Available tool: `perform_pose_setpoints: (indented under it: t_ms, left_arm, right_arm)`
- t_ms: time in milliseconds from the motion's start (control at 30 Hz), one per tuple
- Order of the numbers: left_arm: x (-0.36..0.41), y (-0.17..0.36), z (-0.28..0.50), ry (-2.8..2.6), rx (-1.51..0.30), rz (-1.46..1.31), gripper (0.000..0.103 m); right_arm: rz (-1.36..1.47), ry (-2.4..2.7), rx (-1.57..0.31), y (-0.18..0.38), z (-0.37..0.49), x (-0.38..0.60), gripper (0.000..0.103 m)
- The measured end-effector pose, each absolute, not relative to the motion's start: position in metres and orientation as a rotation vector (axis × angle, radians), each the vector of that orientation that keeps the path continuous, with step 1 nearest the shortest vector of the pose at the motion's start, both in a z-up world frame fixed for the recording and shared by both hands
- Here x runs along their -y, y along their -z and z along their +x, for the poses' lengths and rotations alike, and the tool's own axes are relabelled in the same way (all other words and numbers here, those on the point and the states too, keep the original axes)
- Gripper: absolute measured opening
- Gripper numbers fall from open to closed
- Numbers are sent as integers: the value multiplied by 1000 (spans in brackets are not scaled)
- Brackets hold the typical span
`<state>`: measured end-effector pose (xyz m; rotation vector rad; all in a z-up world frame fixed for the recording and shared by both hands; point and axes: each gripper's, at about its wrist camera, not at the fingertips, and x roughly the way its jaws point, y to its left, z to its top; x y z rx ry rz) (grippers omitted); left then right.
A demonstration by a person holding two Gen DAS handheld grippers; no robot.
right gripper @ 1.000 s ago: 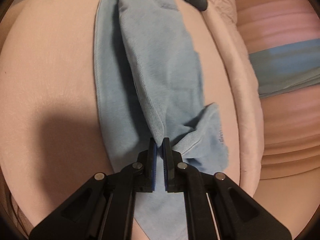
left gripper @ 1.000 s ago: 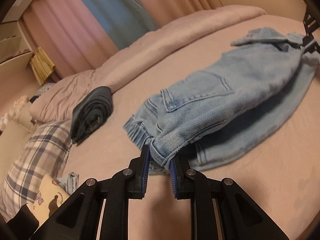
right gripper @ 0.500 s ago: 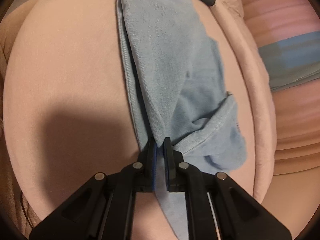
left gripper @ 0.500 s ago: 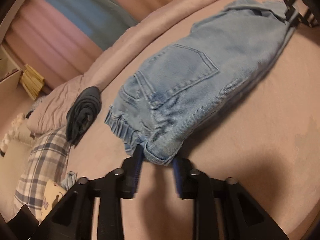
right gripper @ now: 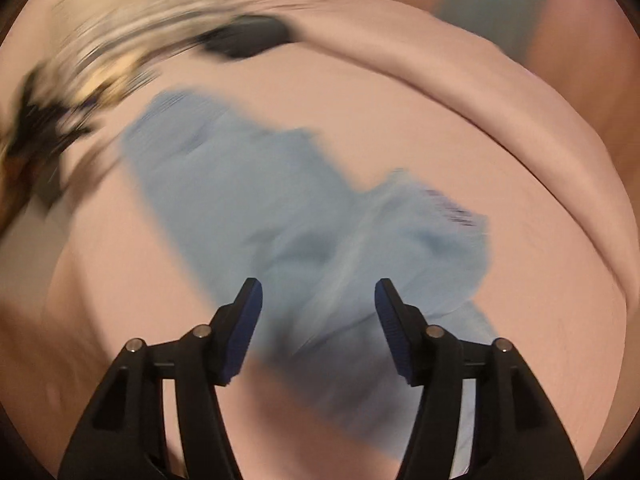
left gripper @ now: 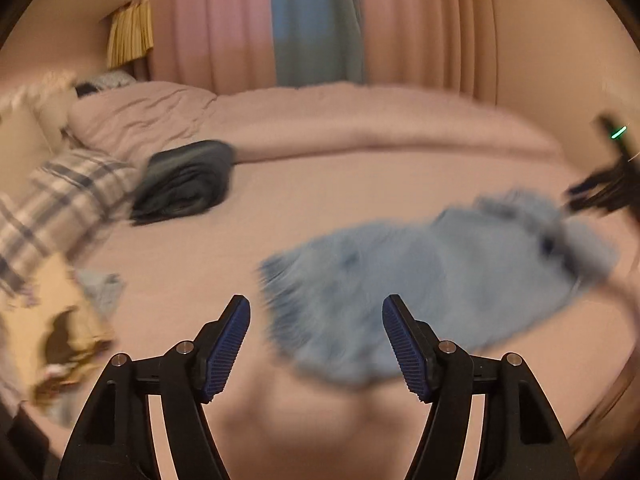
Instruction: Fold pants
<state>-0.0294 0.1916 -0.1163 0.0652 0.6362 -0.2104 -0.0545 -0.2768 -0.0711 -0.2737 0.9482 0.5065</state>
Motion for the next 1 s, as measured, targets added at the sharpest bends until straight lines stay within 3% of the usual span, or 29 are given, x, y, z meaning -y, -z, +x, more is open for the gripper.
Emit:
perform_pose_setpoints:
  t_ms: [167, 267, 367, 400, 667, 800, 967, 1000]
  left_arm:
    - [-116, 127, 10, 373, -688, -20, 69]
    - [-83, 143, 26, 403, -741, 13, 69]
    - [-66, 170, 42, 403, -853, 49, 68]
    - [-65, 179, 46, 370, -886, 78, 69]
    - [-71, 194, 40, 357, -908, 98, 68]
    - [-74, 193, 37, 339, -918, 86, 68]
    - [-59, 197, 37, 293, -930, 137, 69]
    - [-57, 197, 37, 289, -933, 141, 69]
  right_arm:
    - [-64, -367, -1062, 103, 49, 249, 59]
    - [-140, -256, -1160, 136, 85, 222, 55]
    - [-194, -225, -1234, 162, 96, 213, 11]
    - [-192, -222, -1207, 162, 93, 216, 9]
    - [387, -161, -846, 73, -21, 371, 8]
    - [611, -65, -754, 104, -101, 432, 11]
    - [857, -13, -866, 197, -143, 443, 16]
    - [937, -12, -848, 210, -148, 445, 12]
